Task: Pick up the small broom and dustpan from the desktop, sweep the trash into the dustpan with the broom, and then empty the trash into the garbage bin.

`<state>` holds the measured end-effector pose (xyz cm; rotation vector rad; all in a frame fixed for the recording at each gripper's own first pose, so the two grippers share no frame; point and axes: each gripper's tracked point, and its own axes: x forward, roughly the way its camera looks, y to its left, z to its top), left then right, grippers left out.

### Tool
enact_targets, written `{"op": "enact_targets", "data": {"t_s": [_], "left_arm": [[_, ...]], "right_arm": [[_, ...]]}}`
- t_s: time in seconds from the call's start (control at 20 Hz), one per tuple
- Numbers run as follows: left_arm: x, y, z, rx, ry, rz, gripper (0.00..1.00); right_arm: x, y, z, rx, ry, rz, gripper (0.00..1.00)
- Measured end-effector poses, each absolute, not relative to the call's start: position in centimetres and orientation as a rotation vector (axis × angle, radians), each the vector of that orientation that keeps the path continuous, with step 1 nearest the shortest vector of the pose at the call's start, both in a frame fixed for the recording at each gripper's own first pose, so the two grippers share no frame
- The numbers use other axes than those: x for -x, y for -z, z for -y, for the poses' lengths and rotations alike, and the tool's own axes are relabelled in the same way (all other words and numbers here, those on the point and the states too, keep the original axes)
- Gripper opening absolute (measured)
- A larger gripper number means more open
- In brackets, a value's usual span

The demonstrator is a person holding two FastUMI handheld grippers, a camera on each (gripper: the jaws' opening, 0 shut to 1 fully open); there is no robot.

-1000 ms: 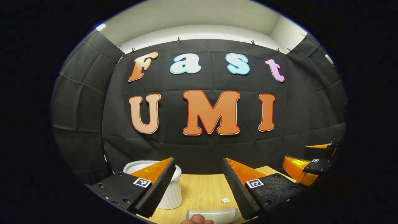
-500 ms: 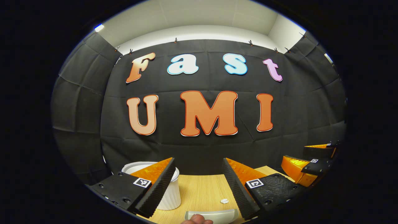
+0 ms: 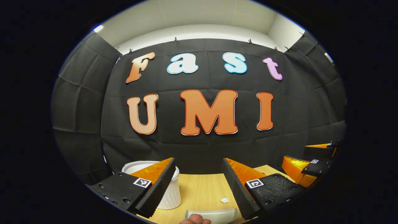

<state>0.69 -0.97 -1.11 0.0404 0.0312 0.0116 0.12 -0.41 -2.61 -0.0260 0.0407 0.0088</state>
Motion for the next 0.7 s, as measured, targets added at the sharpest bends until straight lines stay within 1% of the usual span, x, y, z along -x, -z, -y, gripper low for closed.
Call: {"op": "enact_targets", "data": {"t_s": [0.2,0.35,0.4,0.55,0.7], "left_arm": [[-0.3,3.6,2.3,-0.018,0.011,-0.105,0.95],[-0.1,6.4,3.0,-0.003,0.029,-0.201,0.94],[0.1,7.7,3.2,-0.004,0.031,-0.241,0.95],[1.1,11.7,3.9,0.006,0.041,-0.364,0.95],[2.4,16.0,3.9,0.029,0.036,-0.501,0.95]], "right_arm": [[0.0,4.6,0.4,0.026,-0.017,-0.106,0.94],[0.3,6.9,0.4,0.040,-0.023,-0.181,0.94],[0.3,7.9,0.4,0.042,-0.028,-0.217,0.94],[0.9,12.3,0.1,0.035,-0.057,-0.358,0.94],[2.0,18.2,-0.5,0.010,-0.080,-0.556,0.95]]}}
